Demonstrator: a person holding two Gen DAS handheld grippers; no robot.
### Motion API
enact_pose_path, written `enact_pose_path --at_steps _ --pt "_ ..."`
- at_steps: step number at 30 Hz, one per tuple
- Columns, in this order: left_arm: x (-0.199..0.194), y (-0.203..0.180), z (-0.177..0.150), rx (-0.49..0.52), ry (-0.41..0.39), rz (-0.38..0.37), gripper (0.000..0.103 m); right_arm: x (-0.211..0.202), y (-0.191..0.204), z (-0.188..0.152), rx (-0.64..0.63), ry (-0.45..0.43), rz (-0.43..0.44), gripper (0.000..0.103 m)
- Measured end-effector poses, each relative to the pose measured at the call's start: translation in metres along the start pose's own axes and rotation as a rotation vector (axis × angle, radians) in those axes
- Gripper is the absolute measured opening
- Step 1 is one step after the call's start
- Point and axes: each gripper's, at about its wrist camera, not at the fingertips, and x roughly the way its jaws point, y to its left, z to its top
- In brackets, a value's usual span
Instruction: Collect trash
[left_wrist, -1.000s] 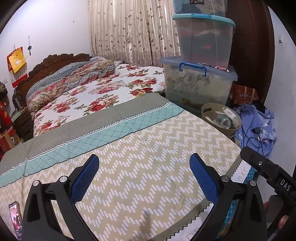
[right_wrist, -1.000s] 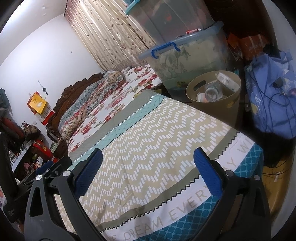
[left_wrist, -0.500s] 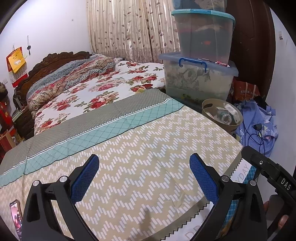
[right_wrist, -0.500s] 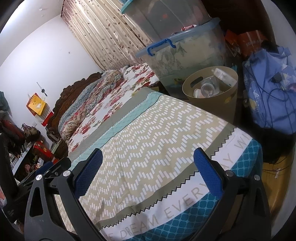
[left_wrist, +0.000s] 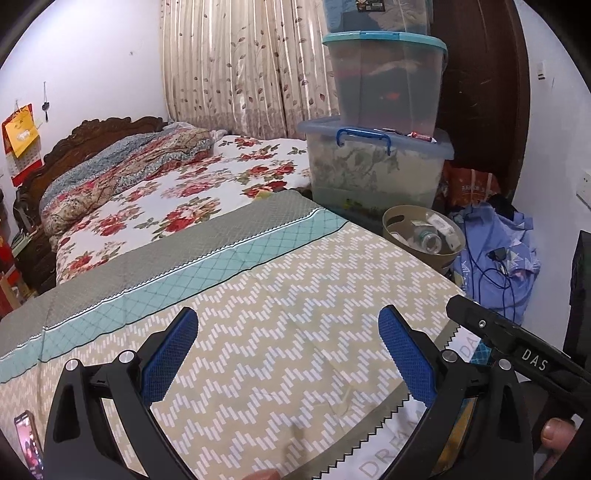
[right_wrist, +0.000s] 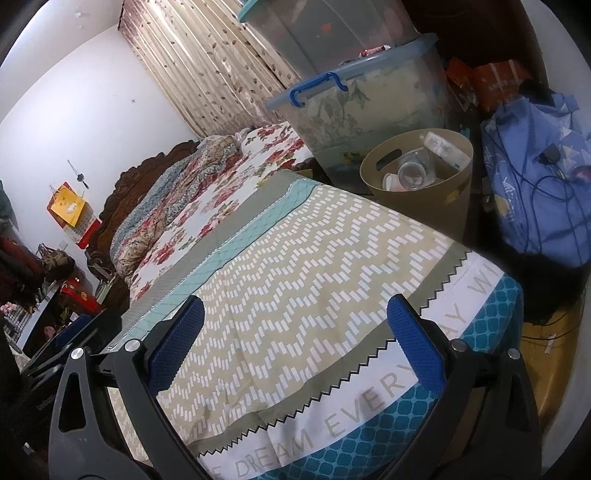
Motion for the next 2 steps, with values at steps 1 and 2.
enact_pose_path --at_steps 1,2 --pt "0.0002 0.0003 0.0000 -0.003 0.003 -0.002 0.094 0.0004 0.0002 -0.0002 0.001 0.003 -0.001 0.098" --pt "0.0009 0.0015 0.0003 -0.008 0.009 -0.005 0.094 0.0008 0.0012 -0.0007 0.000 0.007 0.000 0.098"
